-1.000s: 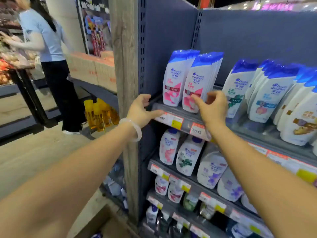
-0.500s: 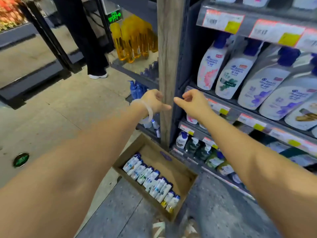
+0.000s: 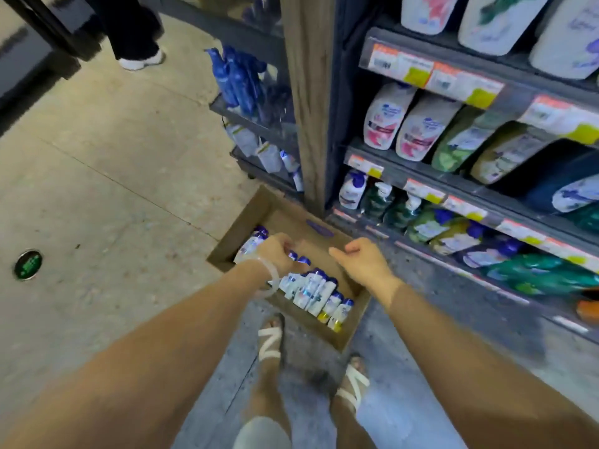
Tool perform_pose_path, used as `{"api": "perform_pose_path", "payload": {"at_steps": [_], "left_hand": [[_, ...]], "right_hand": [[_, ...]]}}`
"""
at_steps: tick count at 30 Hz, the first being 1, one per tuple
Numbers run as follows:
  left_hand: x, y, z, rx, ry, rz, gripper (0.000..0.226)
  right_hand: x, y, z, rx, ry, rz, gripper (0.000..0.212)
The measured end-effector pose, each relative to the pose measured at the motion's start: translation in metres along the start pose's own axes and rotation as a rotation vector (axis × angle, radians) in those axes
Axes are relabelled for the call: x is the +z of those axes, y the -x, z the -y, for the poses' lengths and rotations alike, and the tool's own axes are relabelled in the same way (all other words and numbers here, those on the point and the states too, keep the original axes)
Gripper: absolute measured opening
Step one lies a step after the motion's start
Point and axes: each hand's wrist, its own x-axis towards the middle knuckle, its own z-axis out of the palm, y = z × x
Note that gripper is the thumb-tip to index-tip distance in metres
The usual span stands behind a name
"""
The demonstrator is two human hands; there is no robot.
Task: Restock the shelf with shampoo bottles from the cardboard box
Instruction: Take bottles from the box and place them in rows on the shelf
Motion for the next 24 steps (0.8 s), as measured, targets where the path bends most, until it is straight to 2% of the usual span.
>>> {"api": "perform_pose_path", "payload": {"at_steps": [5,7,9,11,14,16,21,24], "left_hand": [[0.029,-0.059,0.054,-0.095,0.04,0.123,0.058],[0.036,-0.087,0.076,-0.135,0.064,0.128,0.05],[0.038,-0.111,0.106,-0.176,0.074,0.151,0.03],[0.041,-0.134,0.136,-0.178,-0.045,0.175,0.026],[0.052,-0.171,0.182,-0.283,-0.044,0.222,0.046],[0.061,-0.197,0.212,-0.308,-0.071,0.241,0.047],[0.083,-0.286,0.255,-0.37,-0.071,0.084,0.05],[0.096,-0.336,0.282,-0.332,-0.052,0.054,0.049]], "right_hand": [[0.039,-0.041,-0.037,0.156,-0.007,-0.076,0.044],[0.059,-0.061,-0.054,0.208,-0.017,-0.11,0.034],[0.082,-0.08,-0.076,0.263,-0.03,-0.112,0.026],[0.107,-0.099,-0.1,0.322,-0.066,-0.12,0.014],[0.153,-0.131,-0.136,0.428,-0.067,-0.065,0.034],[0.183,-0.155,-0.157,0.472,-0.04,-0.024,0.038],[0.254,-0.225,-0.208,0.511,0.043,0.015,0.054],[0.288,-0.26,-0.233,0.556,-0.077,-0.073,0.061]]}}
